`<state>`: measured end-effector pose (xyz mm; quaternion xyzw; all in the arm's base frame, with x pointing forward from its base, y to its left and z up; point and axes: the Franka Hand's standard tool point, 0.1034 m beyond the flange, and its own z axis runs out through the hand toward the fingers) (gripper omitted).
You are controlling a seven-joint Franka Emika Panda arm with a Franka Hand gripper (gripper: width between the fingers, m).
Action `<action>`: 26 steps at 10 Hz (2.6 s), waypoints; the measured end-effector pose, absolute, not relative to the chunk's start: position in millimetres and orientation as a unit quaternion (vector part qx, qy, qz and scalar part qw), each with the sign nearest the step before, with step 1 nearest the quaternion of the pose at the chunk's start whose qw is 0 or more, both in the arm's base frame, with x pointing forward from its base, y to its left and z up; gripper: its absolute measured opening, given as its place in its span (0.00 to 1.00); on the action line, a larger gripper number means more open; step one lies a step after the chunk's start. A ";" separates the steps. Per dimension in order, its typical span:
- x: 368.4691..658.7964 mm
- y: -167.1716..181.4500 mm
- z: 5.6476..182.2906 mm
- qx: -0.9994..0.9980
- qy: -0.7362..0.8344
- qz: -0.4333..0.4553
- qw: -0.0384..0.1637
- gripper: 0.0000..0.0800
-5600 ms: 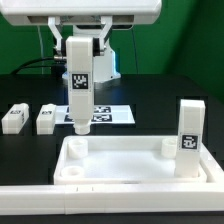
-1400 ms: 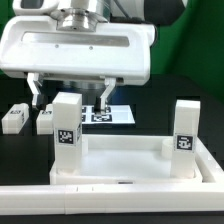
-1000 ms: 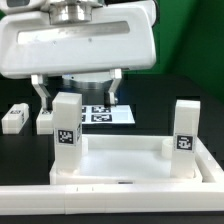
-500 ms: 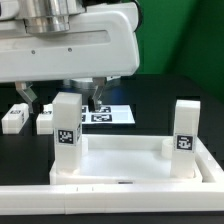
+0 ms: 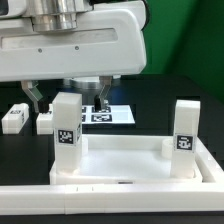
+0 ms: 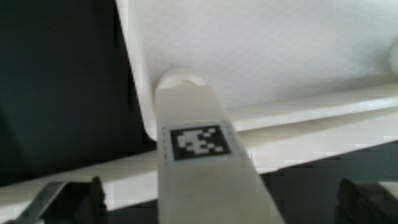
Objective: Assemble desk
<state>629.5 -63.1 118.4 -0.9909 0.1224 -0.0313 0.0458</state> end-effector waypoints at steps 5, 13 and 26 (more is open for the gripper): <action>629.4 -63.3 118.3 -0.977 0.205 -0.027 0.049 0.37; 632.9 -48.0 109.6 -0.720 0.688 -0.011 0.090 0.37; 628.2 -53.5 109.1 -0.962 0.266 -0.019 0.056 0.81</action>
Offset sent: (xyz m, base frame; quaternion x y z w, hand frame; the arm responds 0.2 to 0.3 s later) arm 0.0000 0.0000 0.0000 0.0000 0.0000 0.1296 0.9916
